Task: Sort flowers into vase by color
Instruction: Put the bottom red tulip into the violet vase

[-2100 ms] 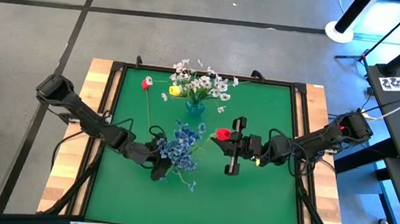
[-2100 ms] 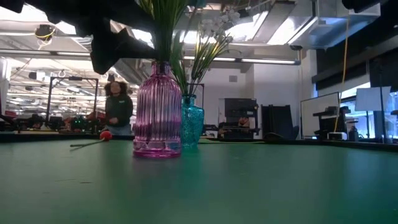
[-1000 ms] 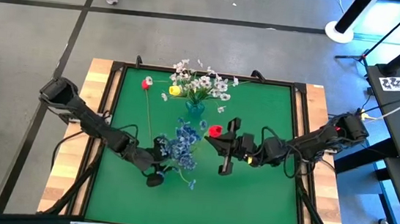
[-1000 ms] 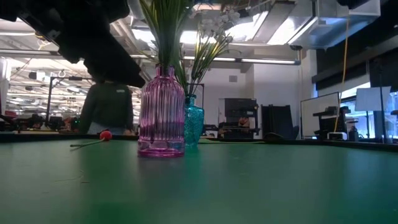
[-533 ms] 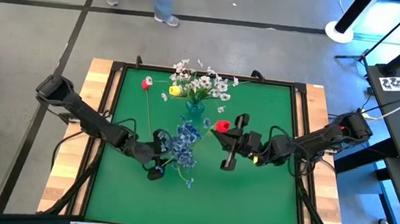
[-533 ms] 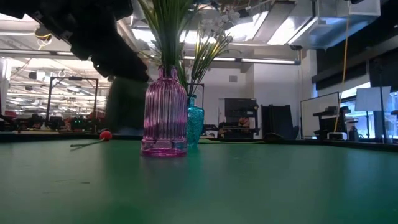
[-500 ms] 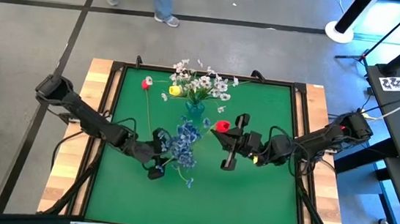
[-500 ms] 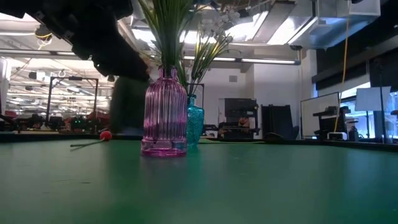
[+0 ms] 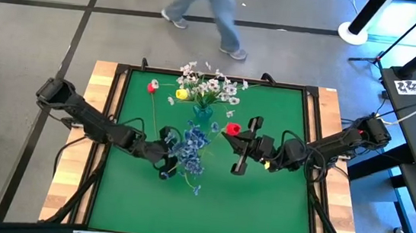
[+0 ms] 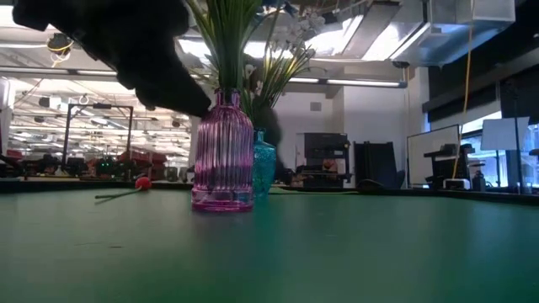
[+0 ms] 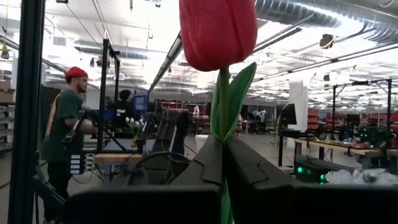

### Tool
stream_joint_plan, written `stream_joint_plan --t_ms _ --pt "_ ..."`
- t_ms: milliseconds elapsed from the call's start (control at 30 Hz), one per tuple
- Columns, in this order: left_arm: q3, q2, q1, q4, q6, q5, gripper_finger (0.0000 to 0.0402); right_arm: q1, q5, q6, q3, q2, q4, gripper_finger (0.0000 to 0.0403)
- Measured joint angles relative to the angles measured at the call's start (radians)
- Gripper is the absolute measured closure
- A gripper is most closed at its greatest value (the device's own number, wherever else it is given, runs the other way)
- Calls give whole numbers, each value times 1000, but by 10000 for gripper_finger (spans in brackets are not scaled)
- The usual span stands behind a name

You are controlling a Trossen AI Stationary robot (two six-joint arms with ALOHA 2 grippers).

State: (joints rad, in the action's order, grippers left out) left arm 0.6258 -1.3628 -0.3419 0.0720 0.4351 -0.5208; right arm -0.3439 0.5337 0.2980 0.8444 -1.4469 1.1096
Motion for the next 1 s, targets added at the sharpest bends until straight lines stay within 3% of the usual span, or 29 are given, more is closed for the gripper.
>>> stream_joint_plan --t_ms 567,1000 --pt "0 -58 42 101 -1 18 218 35 -83 -123 0 -6 -56 400" --pt "0 -58 39 112 8 18 218 -19 -3 -121 0 -3 -52 400"
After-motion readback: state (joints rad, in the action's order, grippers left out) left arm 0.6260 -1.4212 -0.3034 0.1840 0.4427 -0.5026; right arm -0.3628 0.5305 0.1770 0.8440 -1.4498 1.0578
